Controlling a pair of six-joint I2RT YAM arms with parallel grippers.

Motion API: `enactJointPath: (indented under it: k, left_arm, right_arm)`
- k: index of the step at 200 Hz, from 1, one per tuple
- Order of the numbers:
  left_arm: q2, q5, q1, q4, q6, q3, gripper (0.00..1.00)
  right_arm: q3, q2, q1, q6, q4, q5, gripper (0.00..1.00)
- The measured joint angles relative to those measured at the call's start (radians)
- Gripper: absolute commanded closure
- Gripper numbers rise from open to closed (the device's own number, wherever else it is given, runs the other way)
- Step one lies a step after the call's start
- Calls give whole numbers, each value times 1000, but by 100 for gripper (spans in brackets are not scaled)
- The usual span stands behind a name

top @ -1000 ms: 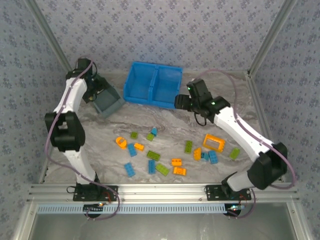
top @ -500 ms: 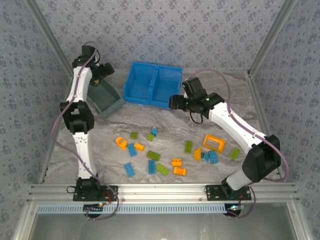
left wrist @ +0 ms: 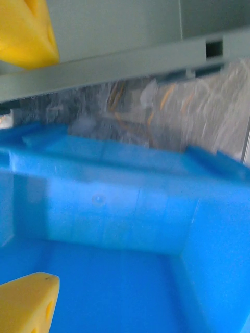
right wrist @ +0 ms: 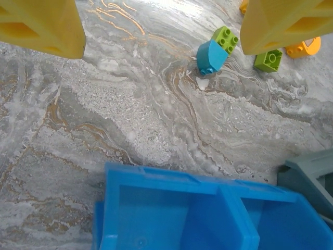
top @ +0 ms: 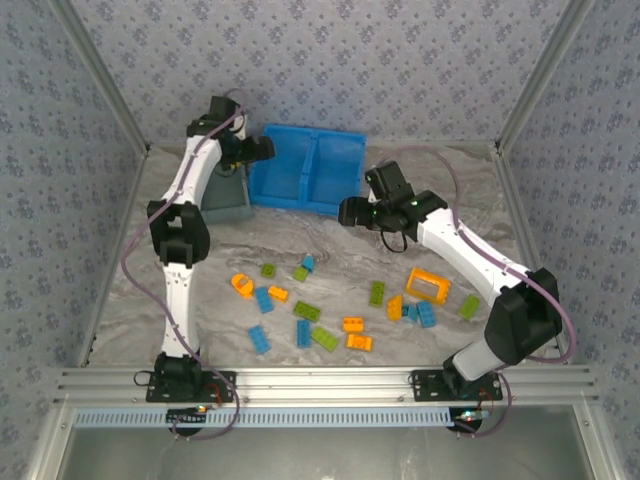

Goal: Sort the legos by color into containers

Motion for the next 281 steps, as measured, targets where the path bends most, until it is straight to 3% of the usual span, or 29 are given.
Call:
enactJointPath:
  k: [17,66,73,128,187,227,239,258,281]
  left_arm:
    - [0,-12,-25,-12,20,2,15]
    - [0,-70,-27,-43,34,17,66]
    - [0,-74,-26,-46,30,17,68]
    - [-14,-106,-77,-26,2,-31,68]
    - [-58,-135,-206,49,-101,-125,76]
    - [-85,-133,-302,127,-196,-190,78]
    - [-85,-127,-324,145,-211,-192,72]
    - [-85,-120,-351,150,-221,-202,45]
    - [-95,-126,-369,145,-241,-236,31]
  right_arm:
    - [-19,-12,0,0,-1,0,20]
    - [-26,-71,0,0,-1,0,20]
    - [-26,-78,0,0,-1,0,20]
    - [-55,-122,-5,0,-2,1,21]
    - [-103,-192,-19,0,-34,13,20]
    - [-142,-228,-89,-4,-59,35,20]
    - [-143,-220,-122,-17,-59,39,22]
    - [-124,-164,-174,-53,-52,46,26]
    - [-21,-6,-219,-106,-35,45,29]
